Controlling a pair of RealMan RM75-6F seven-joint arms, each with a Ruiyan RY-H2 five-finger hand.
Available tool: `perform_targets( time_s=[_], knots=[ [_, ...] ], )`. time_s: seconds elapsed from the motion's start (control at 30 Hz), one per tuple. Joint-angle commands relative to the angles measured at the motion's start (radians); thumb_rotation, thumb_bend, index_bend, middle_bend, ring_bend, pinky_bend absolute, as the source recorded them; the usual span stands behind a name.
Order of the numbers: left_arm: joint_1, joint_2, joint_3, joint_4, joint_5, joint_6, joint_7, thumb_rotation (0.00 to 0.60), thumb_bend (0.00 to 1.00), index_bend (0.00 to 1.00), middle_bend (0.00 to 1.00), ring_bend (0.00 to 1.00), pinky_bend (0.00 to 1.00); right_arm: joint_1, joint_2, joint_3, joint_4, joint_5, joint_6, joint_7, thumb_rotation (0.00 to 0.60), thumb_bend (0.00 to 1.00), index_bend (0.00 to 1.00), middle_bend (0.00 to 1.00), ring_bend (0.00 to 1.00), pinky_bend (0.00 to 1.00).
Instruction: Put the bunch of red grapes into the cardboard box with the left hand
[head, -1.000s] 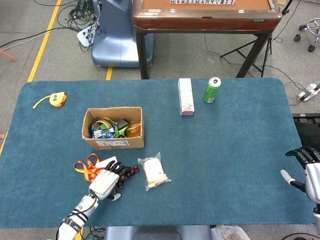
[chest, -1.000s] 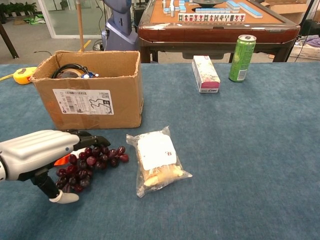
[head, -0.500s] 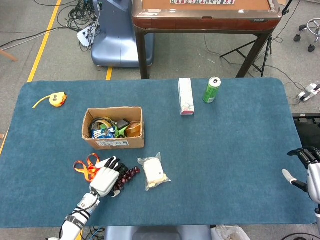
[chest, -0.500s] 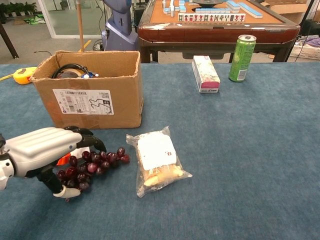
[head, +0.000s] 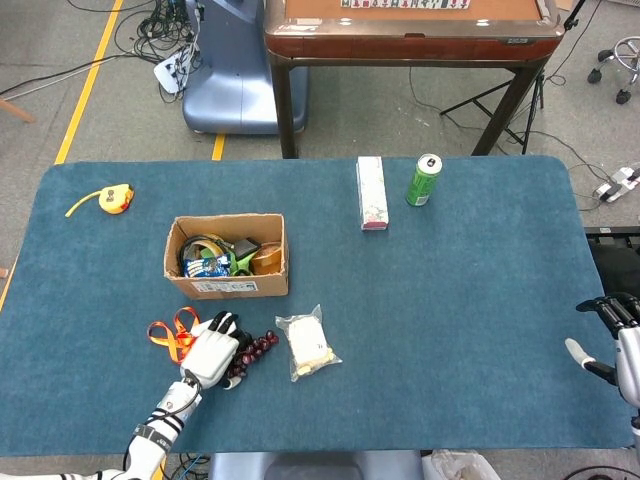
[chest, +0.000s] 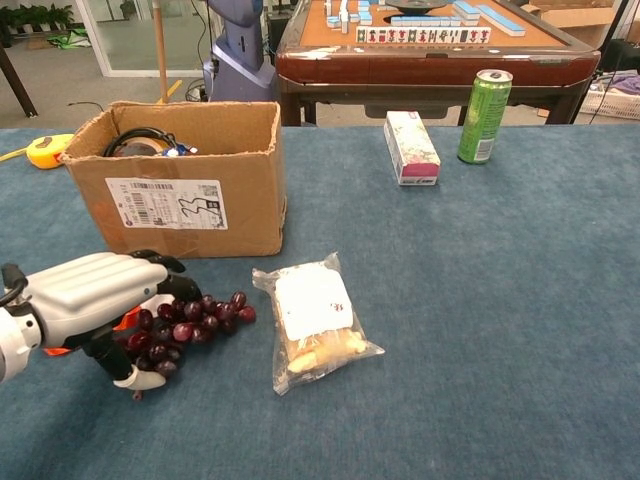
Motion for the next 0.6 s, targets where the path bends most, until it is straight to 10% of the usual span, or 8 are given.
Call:
perform_targets(
  time_s=[0.03,0.6],
  knots=[
    [0.002,-0.006,0.001,0.006,0.004,0.007,-0.011,0.6,0.15,0.39,0.43,0.11,0.02,0.0,0.0,0.0,0.0,0.0,-0.001,-0.001,0.6,0.15,0.43,0.43,0.29,0.41],
    [0.008,0.02,0.018,-0.042,0.005,0.055,0.014,0.6,0.45,0.54,0.58,0.18,0.02,-0.001,-0.002,0.0,0.005,-0.018,0.01,0.007,0.6,0.15,0.43,0.43,0.29,0.41]
  ],
)
